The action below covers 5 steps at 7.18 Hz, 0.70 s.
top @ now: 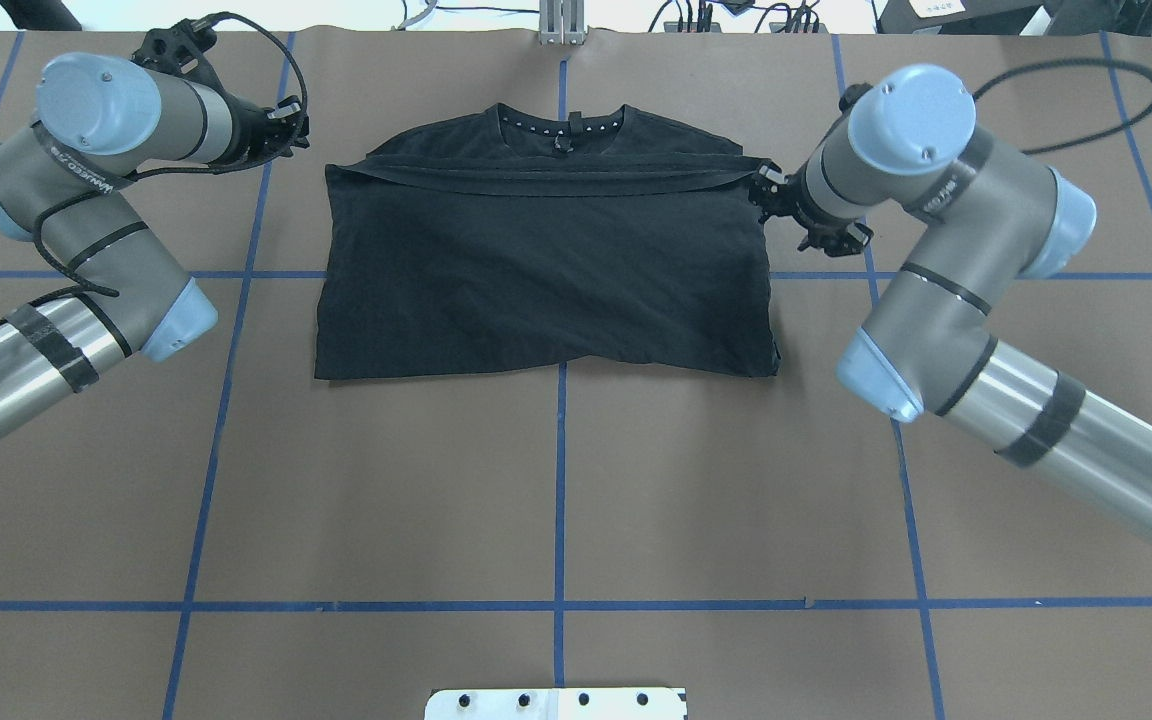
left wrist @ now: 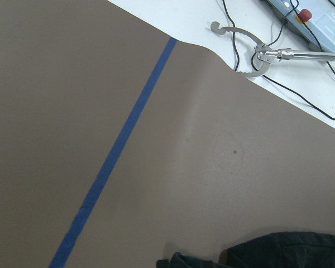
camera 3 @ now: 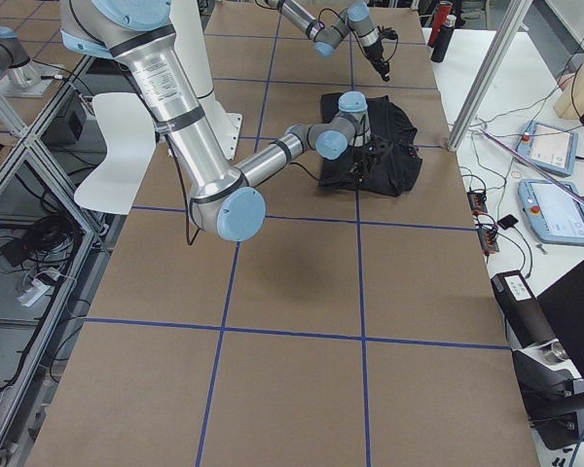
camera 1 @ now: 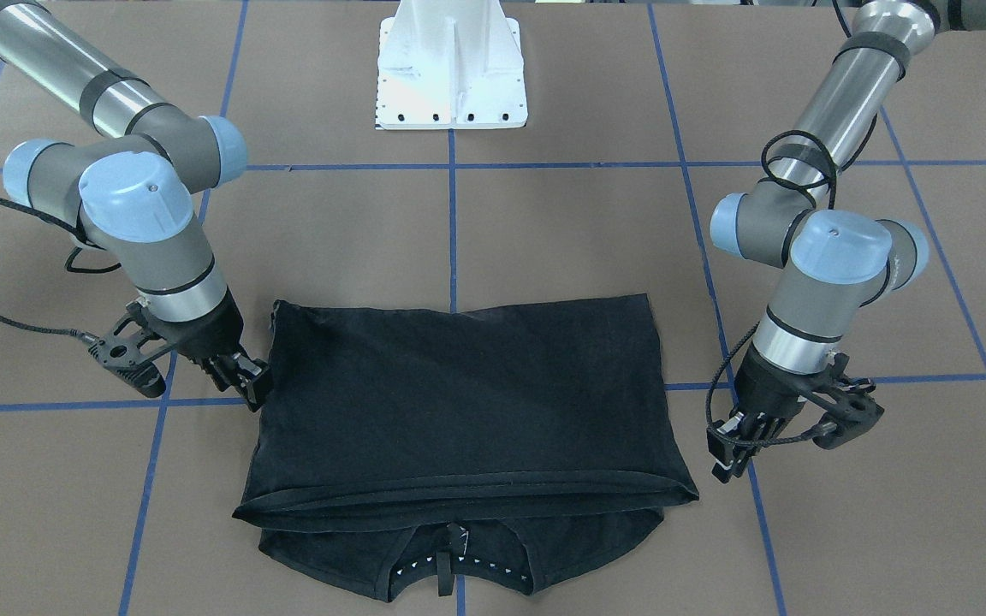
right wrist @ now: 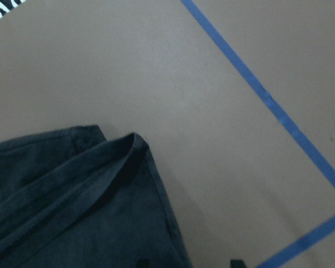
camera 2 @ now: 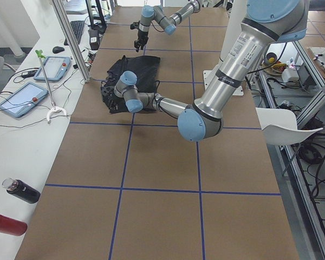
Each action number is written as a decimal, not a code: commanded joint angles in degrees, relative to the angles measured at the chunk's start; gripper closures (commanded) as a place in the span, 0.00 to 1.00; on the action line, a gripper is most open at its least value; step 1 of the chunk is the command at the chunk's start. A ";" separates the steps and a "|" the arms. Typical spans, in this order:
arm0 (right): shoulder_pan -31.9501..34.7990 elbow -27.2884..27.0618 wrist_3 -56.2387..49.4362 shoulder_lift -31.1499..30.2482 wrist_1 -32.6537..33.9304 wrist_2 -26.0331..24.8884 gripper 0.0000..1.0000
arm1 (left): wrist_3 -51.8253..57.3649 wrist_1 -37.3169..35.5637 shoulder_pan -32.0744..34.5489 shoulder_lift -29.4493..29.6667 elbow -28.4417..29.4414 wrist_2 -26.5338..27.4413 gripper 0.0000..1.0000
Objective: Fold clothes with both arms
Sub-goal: 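Grasp the folded shirt's side with the right gripper and drag it toward the robot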
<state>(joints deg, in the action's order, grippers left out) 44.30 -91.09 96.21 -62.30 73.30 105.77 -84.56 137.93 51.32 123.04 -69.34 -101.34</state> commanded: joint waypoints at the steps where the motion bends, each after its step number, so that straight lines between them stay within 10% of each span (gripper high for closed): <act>1: -4.46 -7.68 7.56 -7.11 -2.53 -1.17 0.32 | -0.08 -0.55 0.01 -0.16 -1.31 0.00 0.68; 5: -12.22 -9.37 7.59 -8.89 -3.69 -11.11 0.37 | -0.08 -0.64 0.01 -0.34 -1.68 0.00 0.68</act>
<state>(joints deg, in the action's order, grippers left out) 33.08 -100.15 103.82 -70.90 69.62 96.04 -84.64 137.30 51.33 122.72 -70.96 -101.34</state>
